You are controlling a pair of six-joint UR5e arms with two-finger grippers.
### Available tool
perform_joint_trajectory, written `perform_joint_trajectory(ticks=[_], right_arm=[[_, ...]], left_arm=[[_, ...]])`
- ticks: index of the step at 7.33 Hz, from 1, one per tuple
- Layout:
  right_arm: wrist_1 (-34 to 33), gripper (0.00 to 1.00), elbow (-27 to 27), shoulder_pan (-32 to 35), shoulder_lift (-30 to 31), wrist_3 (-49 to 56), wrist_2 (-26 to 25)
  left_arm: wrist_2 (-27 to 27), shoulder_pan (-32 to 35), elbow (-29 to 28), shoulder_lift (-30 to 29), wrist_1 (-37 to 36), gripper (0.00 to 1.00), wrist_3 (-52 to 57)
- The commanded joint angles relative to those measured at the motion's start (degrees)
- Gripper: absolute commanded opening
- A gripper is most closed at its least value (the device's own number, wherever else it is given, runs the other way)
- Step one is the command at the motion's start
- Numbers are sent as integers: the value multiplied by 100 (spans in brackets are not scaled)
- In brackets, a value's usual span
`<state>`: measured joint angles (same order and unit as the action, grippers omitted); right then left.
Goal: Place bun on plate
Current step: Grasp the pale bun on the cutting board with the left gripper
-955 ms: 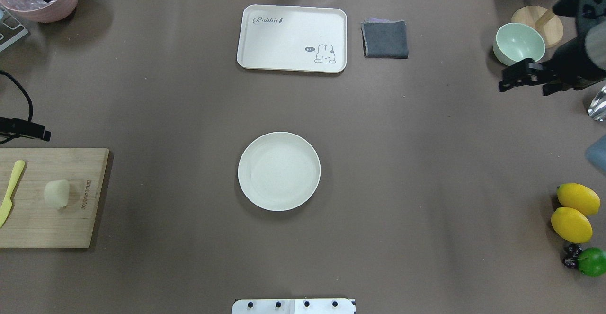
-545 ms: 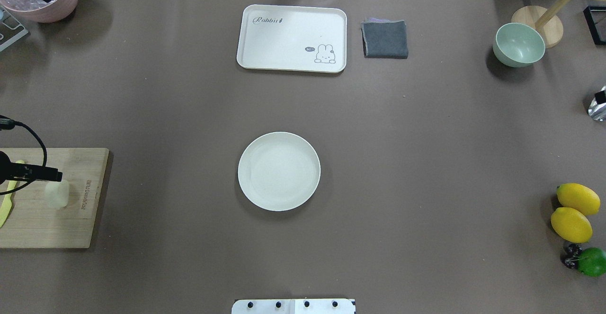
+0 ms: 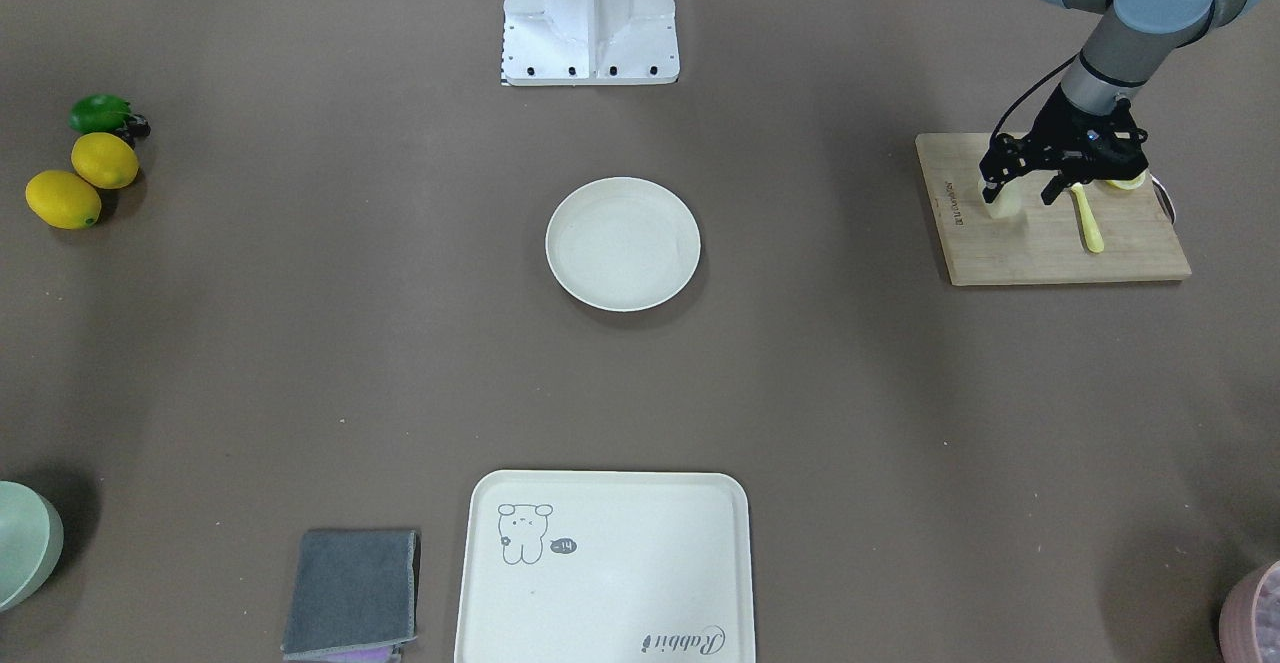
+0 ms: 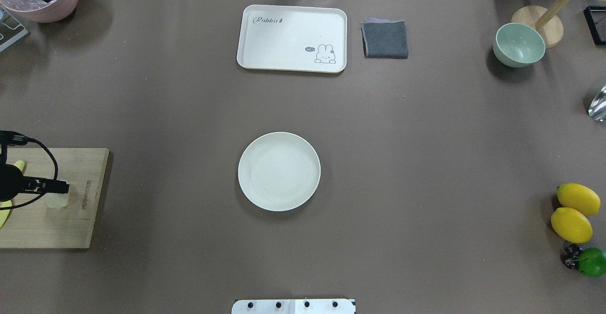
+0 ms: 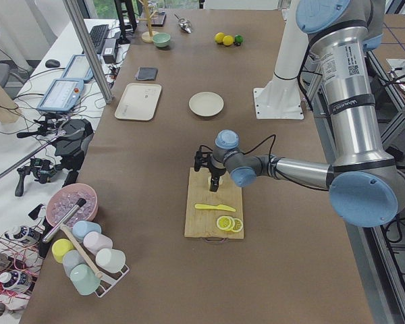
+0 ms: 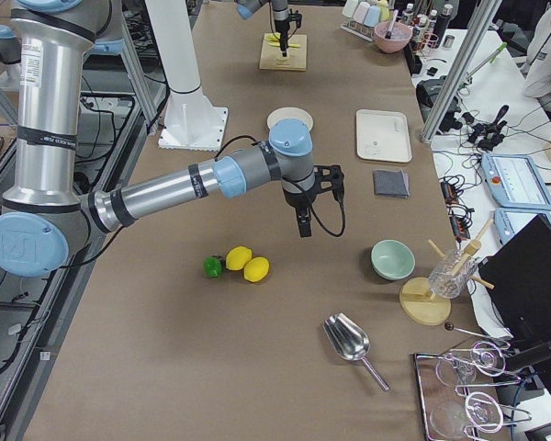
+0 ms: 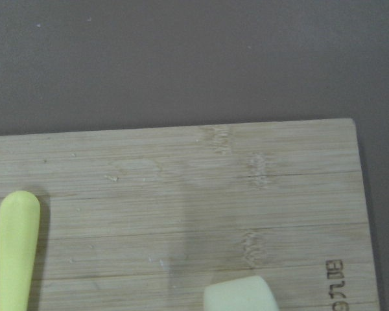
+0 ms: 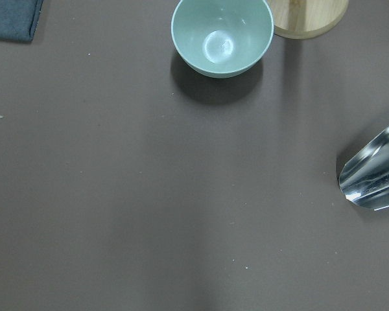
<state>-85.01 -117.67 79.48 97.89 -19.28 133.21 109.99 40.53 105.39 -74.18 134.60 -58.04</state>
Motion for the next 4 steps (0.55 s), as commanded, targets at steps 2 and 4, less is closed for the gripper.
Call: perform_joint_trajectory(ticks=[2,4], right_arm=[[-7,100,7,14,2,3,-6],[-7,100,16,14,11,3,-6]], left_arm=[[-13,-194,-10,-17,127,59,4],[-4,-186,34,-9,206,37,21]])
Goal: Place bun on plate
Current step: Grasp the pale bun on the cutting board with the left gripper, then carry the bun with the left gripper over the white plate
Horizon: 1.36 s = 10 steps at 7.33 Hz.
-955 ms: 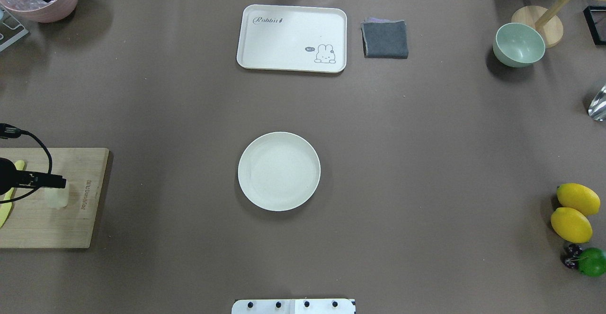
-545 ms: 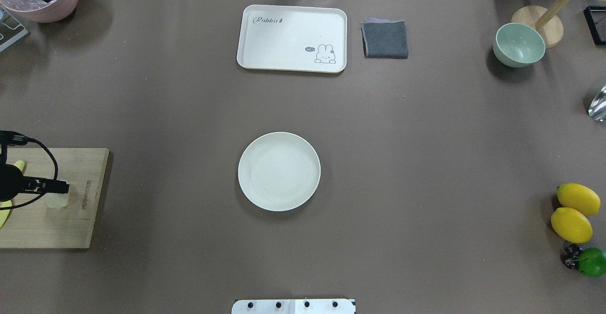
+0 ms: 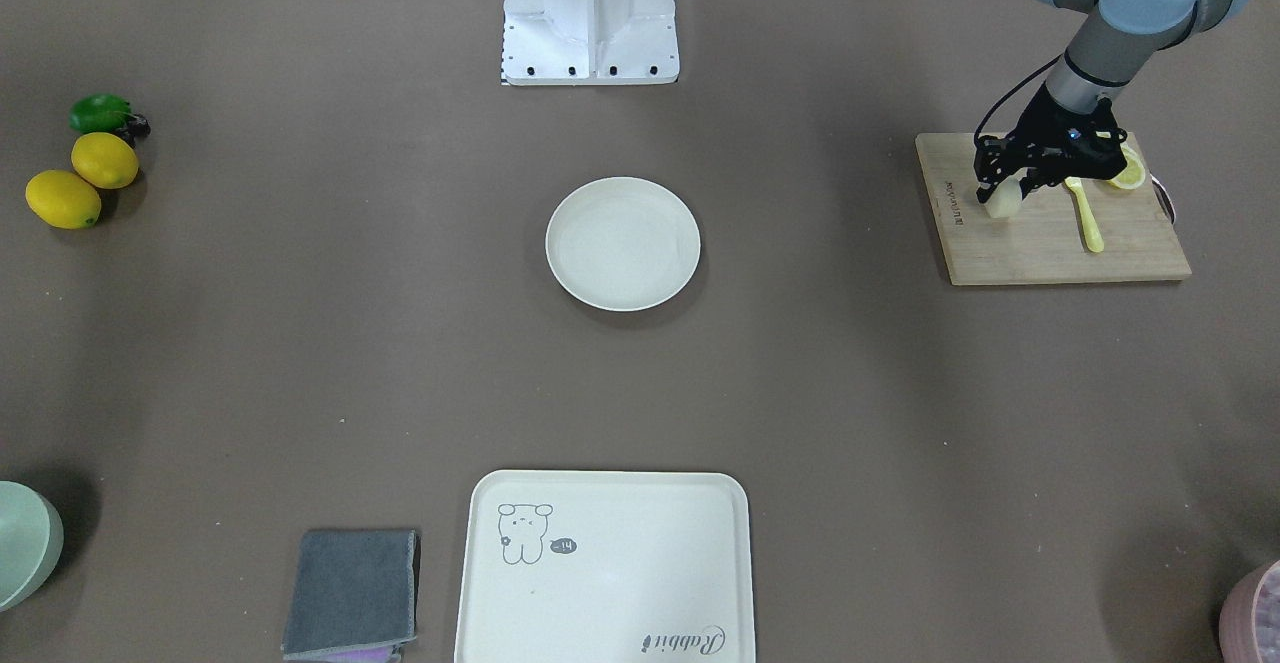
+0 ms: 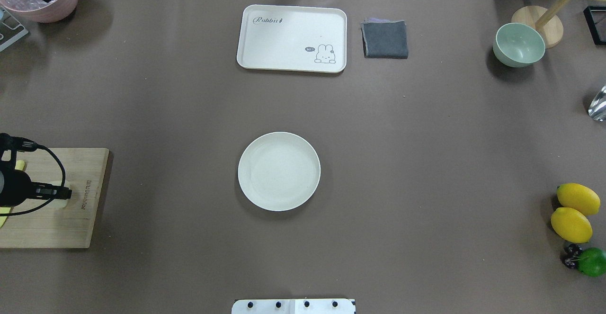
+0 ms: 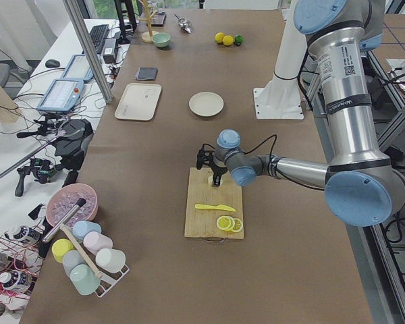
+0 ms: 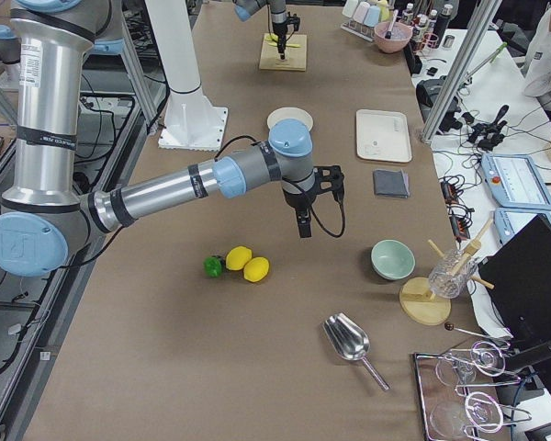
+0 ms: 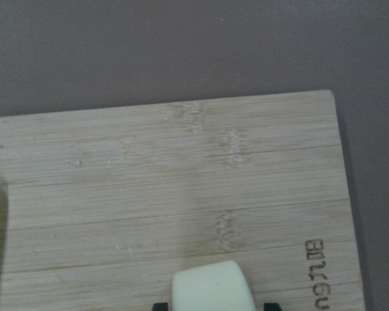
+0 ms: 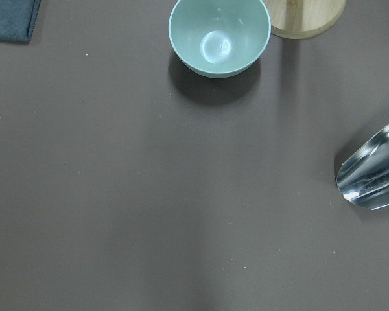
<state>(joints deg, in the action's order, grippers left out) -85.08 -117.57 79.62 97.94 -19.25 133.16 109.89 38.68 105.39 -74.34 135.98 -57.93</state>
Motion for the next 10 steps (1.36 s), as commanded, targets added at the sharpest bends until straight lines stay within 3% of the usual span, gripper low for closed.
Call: perform_joint_trajectory(ticks=[1,3,4,6,8,10], right_arm=[[0,100,7,9,6,0,8],[0,100,7,18,32,0,8],[0,100,7,27,50,0,26],[17,100,-2,62,120,0,17],[26,100,-2,79,155,0,26],[26,100,7,80,199,9,17]], left_arm=[[59,8,78,-1,243,29,-16],[749,165,559,-158,245,27,-60],[945,236,535,-664,245,27,-365],[912,123,-33,-2305,201,27,-1577],[703,-245,-368,-3170,183,27,-2123],[-235,-903,-1209,-4241,166,27,-2388]])
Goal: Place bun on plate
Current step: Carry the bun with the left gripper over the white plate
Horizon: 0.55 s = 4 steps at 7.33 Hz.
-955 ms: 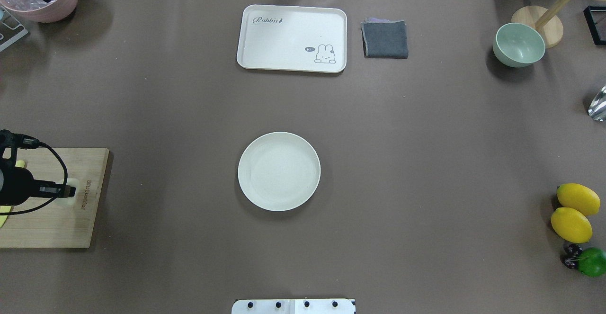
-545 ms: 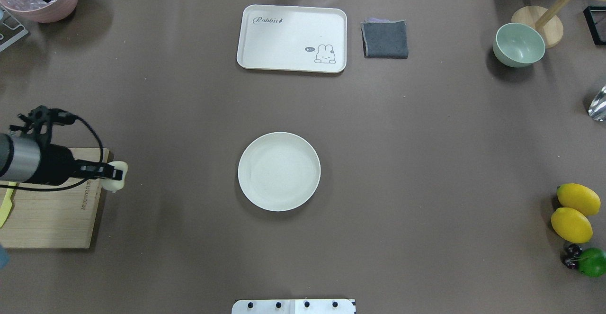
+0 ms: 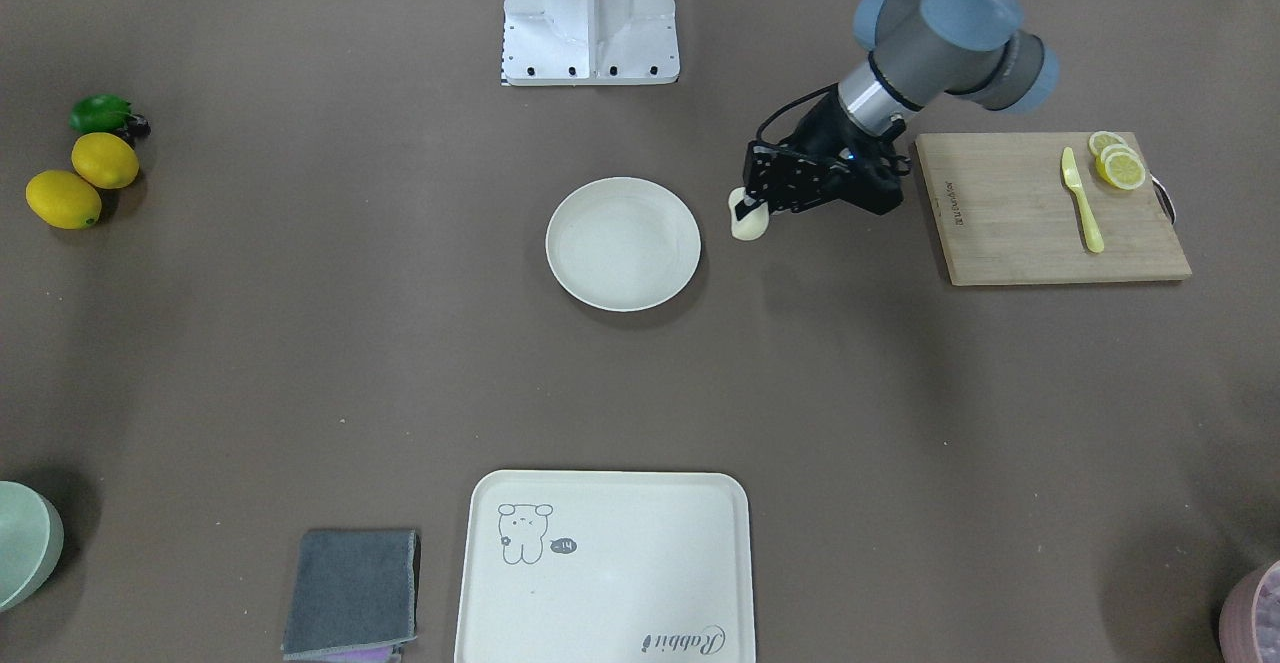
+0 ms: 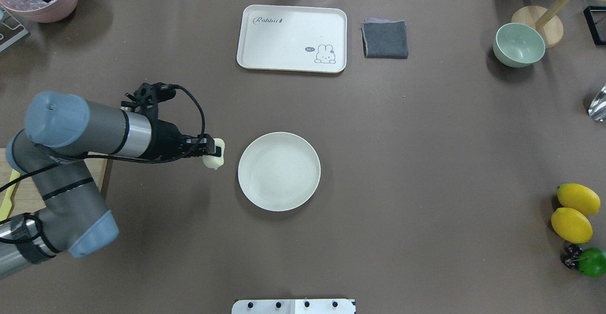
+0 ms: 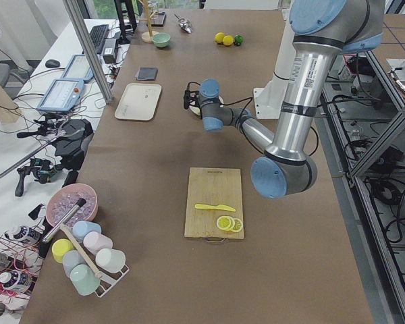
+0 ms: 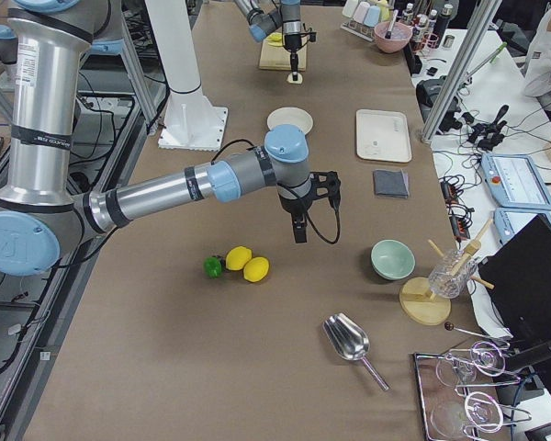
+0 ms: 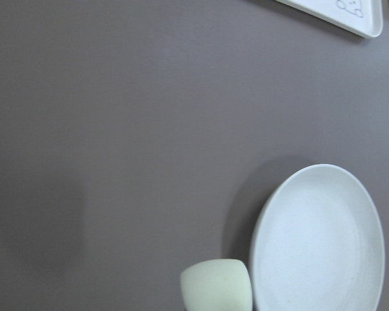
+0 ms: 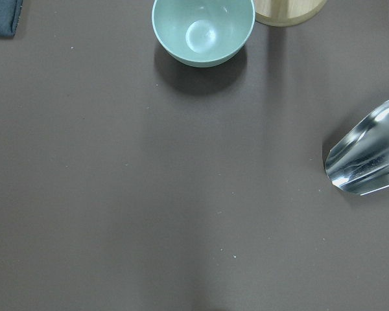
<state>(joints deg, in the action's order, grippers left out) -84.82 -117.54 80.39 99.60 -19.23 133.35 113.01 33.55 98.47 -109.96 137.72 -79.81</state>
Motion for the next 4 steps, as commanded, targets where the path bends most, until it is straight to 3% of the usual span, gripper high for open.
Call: perform_joint_trajectory(ticks=[1,2,3,4], right_arm=[[9,100,12,3,33,-2,-2],[9,100,20,3,68,7,-11],[9,100,21,3,68,15,-37],[9,100,21,3,77,24,-37]], left_arm=[[-813,-585,-731,-902,-8,27,-219],[-1007,-700,-768,-904,-17,29,-210],[-1079,-736,-812,-904,-8,45,-210],[-1088,-771,-829,-895,-8,71,-202]])
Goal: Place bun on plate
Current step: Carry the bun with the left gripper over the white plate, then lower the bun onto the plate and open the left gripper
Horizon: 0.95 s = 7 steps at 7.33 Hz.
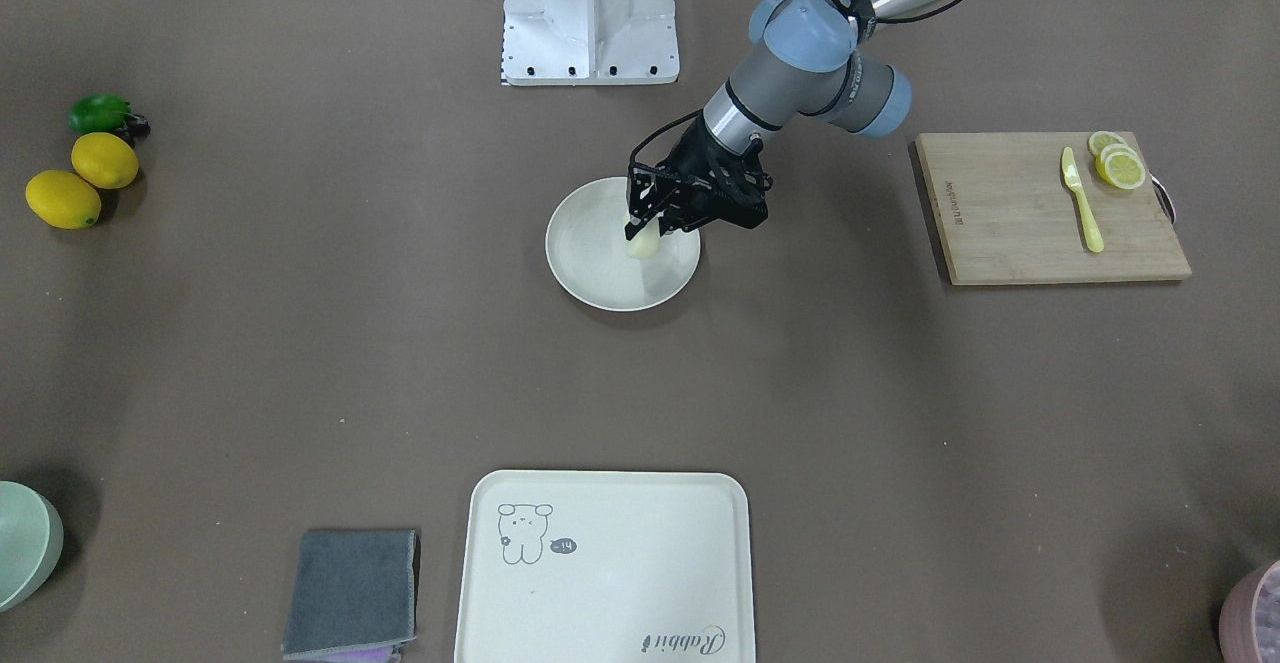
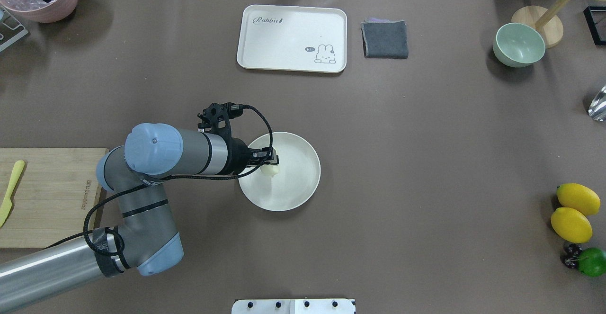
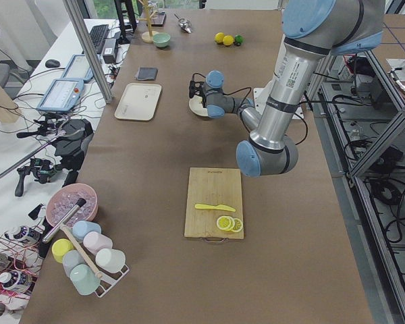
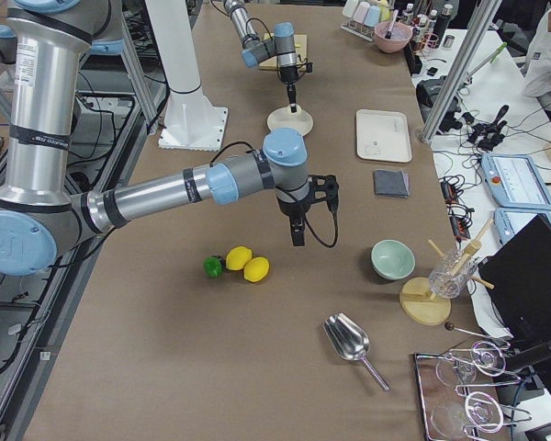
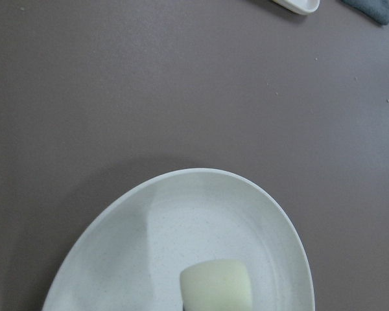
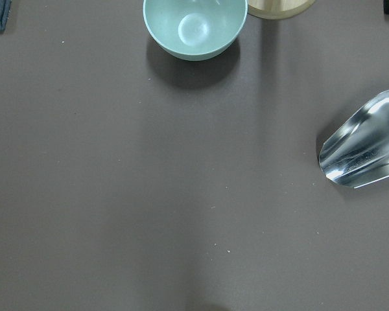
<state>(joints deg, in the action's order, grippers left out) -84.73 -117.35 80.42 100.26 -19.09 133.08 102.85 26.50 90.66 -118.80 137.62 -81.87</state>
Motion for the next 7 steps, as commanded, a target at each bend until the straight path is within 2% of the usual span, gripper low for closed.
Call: perform_joint_trajectory(ticks=[1,2,4,5,6,7], right_arm=[[0,100,-7,18,11,10,-10],[0,100,-7,18,11,10,-10],[61,100,-15,26,116,10,-10],[340,100,11,44,291,-7,-1],[682,100,63,70,536,2,-18],[1103,100,264,149,686,2,-10]], left_arm=[[-150,-83,-39,-12,11,92,4],[-247,-83,-13,-12,2,96,-5],[-204,-31,223,32,-50,97,-5],[-195,74,529,67,-625,97,21],[58,362,1028,120,-1623,97,109],[669,905,1555,390,-2459,97,475]])
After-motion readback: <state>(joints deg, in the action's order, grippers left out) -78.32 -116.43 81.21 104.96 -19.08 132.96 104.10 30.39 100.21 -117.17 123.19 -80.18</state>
